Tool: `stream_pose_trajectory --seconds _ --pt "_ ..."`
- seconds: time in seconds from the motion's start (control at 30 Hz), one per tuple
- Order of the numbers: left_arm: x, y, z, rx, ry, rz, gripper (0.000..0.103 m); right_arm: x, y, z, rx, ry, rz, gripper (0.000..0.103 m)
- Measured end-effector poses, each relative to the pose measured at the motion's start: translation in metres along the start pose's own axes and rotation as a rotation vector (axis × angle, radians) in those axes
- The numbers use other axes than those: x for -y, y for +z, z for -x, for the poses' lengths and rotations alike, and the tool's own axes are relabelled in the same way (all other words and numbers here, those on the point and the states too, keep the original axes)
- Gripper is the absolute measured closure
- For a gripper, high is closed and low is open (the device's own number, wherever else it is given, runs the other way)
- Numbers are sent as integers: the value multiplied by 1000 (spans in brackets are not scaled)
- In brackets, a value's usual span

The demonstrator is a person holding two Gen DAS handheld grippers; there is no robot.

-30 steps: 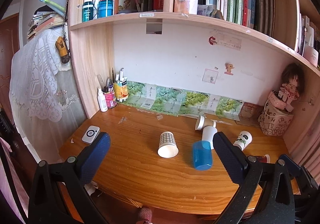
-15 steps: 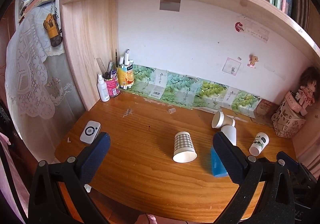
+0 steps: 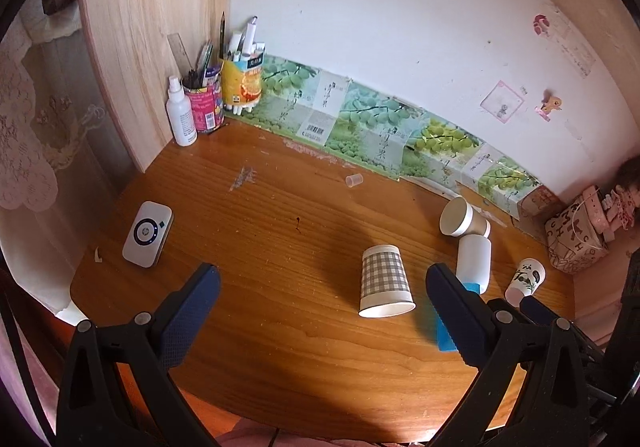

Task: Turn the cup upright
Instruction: 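Move the right tool toward the upside-down checkered paper cup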

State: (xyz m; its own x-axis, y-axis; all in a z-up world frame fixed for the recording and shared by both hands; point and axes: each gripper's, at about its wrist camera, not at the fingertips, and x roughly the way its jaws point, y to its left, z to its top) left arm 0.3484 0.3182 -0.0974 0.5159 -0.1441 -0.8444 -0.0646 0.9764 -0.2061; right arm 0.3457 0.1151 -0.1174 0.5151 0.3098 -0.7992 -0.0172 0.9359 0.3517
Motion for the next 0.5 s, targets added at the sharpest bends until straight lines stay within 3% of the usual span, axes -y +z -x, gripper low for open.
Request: stream_pose_trajectory --seconds 0.5 --pt "-36 31 -85 -288 -36 28 1 17 25 -108 -229 -14 -217 0"
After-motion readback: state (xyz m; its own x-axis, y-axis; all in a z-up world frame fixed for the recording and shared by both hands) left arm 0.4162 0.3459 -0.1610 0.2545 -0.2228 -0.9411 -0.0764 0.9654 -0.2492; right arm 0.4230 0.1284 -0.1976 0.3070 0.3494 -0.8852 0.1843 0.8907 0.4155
